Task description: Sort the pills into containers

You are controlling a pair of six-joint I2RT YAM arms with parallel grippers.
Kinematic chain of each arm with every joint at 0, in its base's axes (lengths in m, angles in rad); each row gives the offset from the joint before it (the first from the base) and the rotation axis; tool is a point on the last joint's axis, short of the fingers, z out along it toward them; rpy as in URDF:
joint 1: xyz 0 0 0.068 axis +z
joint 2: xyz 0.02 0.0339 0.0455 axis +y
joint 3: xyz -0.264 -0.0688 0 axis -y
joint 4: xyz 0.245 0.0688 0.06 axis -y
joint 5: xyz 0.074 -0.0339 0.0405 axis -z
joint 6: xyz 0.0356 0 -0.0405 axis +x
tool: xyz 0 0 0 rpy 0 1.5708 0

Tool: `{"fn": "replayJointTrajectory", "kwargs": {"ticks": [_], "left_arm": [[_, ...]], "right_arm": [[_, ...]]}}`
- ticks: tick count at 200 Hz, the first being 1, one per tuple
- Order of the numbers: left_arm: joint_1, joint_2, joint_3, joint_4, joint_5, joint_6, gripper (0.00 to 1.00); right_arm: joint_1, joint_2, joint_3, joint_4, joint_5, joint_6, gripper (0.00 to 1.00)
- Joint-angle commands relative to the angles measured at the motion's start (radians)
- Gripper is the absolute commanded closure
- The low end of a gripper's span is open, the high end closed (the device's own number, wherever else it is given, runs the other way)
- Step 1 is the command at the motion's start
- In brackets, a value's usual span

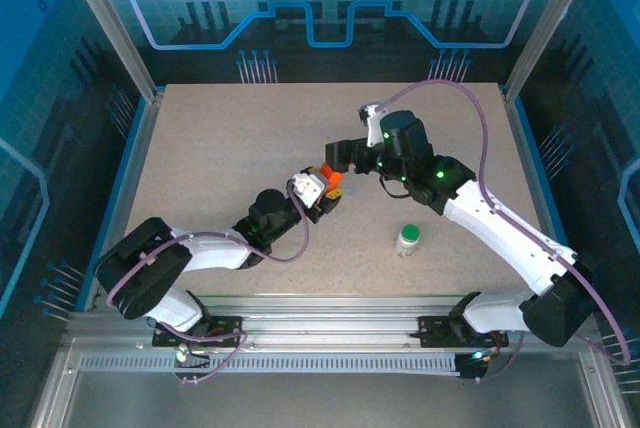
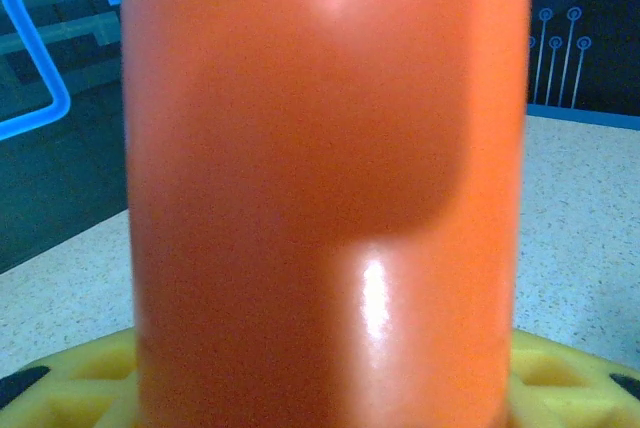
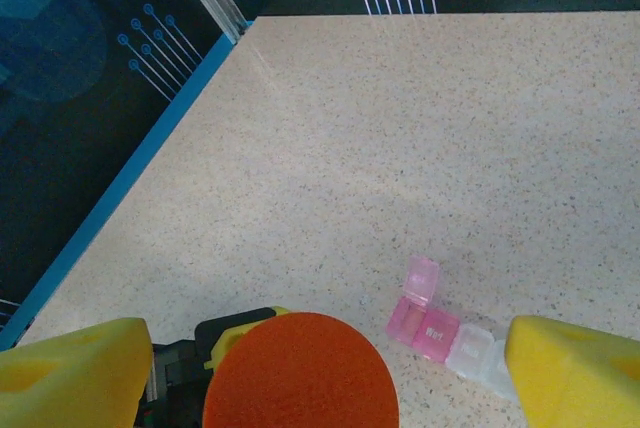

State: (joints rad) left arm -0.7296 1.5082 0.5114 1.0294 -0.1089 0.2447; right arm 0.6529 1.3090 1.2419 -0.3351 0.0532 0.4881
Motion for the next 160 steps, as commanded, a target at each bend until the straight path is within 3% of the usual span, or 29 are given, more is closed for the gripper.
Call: {"fn": "replayJointTrajectory", "kwargs": {"ticks": [1, 47, 93, 129, 160], "left_arm": [[-0.009, 0.013, 0.035, 0.044, -0.034, 0.025, 0.83], [-0.012, 0.014, 0.039, 0.035, -0.044, 0.032, 0.83], [-0.013, 0.021, 0.039, 0.04, -0.045, 0.03, 0.83], [-0.013, 0.018, 0.042, 0.037, -0.04, 0.028, 0.83], [0.001, -0.007, 0.033, 0.026, 0.079, 0.025, 0.81]], "right_arm": [[0.019, 0.02, 0.009, -0.009, 0.026, 0.031, 0.1], [0.024, 0.054, -0.009, 0.007, -0.015, 0.049, 0.25], [0.024, 0.062, -0.021, 0.01, -0.033, 0.055, 0.33], [0.024, 0.051, -0.047, 0.03, -0.048, 0.029, 0.52], [0.022, -0.003, -0.173, 0.208, -0.126, -0.038, 0.62]]}}
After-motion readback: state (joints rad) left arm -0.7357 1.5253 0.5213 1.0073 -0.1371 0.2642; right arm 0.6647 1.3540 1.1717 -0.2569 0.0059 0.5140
